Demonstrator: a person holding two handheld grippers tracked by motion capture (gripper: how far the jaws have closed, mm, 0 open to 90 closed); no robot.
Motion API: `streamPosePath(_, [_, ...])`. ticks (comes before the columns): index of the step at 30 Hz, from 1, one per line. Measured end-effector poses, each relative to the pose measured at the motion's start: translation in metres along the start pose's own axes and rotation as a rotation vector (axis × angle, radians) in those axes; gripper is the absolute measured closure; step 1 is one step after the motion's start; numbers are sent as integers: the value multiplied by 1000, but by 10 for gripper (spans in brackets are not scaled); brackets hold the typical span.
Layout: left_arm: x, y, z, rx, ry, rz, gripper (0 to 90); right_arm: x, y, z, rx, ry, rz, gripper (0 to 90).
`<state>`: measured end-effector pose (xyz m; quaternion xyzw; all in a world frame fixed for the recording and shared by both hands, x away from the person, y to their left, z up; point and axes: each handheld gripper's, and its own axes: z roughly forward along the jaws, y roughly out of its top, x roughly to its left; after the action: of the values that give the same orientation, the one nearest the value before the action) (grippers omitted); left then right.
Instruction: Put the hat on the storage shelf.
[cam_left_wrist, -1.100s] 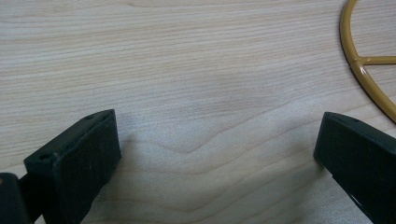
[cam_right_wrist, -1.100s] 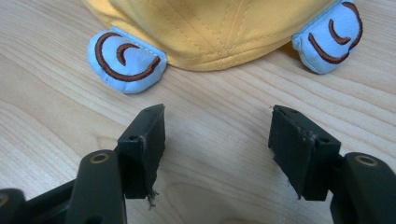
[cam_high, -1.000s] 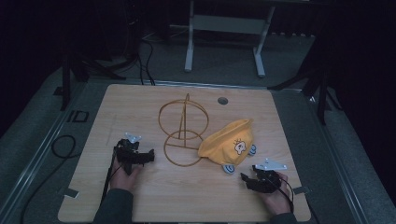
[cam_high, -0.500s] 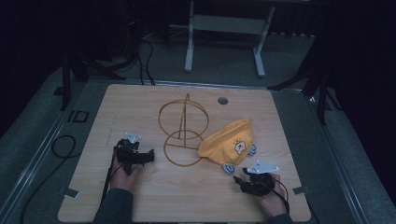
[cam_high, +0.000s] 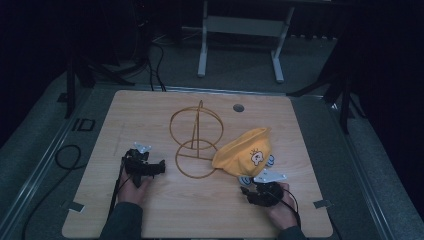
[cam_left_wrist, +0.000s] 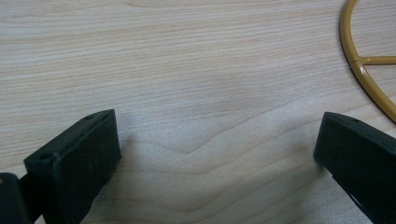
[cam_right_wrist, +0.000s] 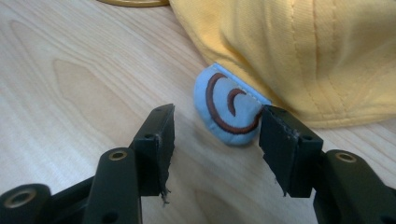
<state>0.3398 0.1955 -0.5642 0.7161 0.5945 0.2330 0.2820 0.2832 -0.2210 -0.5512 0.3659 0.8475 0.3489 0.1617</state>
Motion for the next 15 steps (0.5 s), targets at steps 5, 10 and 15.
streamPosePath(5, [0,0,0,0,0,0,4,-1,2,5,4,-18,11,459])
streamPosePath(10, [0,0,0,-1,0,0,4,-5,3,6,3,-26,48,549])
streamPosePath(15, [0,0,0,-1,0,0,4,-9,3,4,9,-42,55,686])
